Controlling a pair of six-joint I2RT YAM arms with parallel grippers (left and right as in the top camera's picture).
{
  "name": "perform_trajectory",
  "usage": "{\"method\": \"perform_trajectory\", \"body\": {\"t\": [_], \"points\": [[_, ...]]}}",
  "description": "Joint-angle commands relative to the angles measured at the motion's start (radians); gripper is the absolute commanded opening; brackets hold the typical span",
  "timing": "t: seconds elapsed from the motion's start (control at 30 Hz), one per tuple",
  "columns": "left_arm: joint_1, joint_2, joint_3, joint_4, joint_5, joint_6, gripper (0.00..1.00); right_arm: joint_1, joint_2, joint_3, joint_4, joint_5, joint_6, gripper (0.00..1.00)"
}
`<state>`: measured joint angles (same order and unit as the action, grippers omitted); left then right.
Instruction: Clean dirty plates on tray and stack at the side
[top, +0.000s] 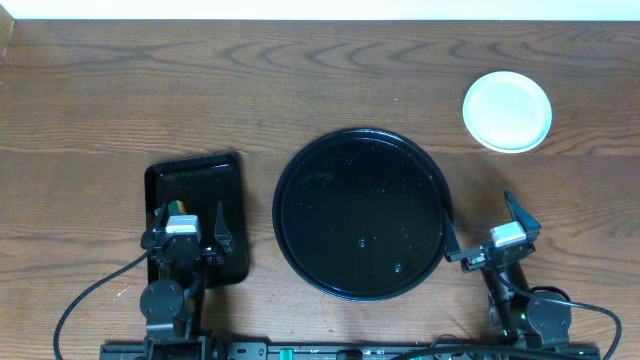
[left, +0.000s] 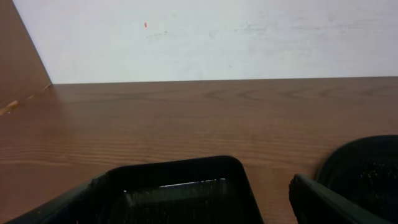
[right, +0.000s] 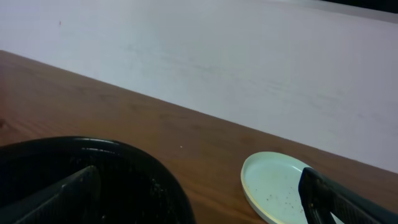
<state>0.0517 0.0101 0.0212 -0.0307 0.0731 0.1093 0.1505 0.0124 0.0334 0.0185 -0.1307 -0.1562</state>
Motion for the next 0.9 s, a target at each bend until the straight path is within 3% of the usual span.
{"method": "perform_trajectory", "body": {"t": [0.0,0.4,0.87], "points": [[0.004,-0.006,-0.017,-0.033,0.021,0.01,0.91,0.014,-0.007,-0.004,-0.009,0.022,-0.024,0.99],[0.004,-0.006,-0.017,-0.033,0.021,0.01,0.9,0.003,-0.007,-0.028,-0.087,0.039,-0.015,0.99],[0.004,-0.006,-0.017,-0.033,0.021,0.01,0.9,-0.166,-0.007,-0.028,-0.09,0.049,0.106,0.99]]}}
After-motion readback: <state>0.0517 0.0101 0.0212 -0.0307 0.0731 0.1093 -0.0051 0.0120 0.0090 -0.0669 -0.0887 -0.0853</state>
